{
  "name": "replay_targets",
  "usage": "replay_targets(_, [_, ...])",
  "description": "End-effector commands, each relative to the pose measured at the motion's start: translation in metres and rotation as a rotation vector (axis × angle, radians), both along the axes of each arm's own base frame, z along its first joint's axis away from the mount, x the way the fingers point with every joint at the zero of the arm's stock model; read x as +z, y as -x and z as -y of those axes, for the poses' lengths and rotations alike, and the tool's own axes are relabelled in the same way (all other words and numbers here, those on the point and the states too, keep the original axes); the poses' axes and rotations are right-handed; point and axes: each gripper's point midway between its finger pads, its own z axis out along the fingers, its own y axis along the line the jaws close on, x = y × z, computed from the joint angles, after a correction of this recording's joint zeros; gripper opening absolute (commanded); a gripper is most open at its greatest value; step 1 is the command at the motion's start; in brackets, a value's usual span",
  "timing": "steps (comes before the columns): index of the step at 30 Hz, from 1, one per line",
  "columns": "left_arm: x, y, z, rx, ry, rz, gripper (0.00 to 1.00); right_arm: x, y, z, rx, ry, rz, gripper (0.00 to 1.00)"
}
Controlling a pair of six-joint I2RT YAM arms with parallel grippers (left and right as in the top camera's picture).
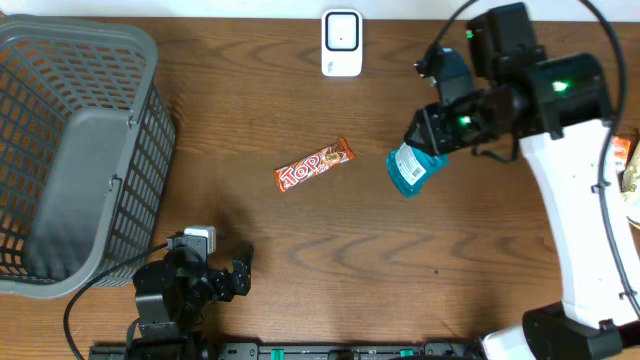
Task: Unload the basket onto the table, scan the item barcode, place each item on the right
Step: 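Lift the teal bottle and swing it right with the right gripper, then lower the teal bottle onto the table and open the right gripper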
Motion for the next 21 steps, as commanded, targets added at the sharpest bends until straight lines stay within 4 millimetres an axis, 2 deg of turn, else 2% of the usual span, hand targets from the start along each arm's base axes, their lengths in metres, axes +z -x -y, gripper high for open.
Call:
replay_targets(1, [0.001,0.0,0.0,0.002,0.002,0.001,0.98,-0.022,-0.017,0.003,-0.119,0.1,-0.018,0.14])
replay_targets(9, [0.001,0.0,0.0,0.002,0.002,0.001,0.98,-0.089,-0.049,-0.026,-0.09,0.147,-0.1,0.13])
replay_targets(14, [0.001,0.0,0.0,0.002,0.002,0.001,0.98,-0.121,-0.069,-0.035,-0.087,0.157,-0.121,0.12])
replay_targets(17, [0.001,0.0,0.0,0.002,0.002,0.001,0.98,-0.132,-0.071,-0.036,-0.1,0.163,-0.145,0.14])
replay_targets(21, [0.001,0.0,0.0,0.002,0.002,0.001,0.98,-0.132,-0.071,-0.036,-0.1,0.163,-0.144,0.26])
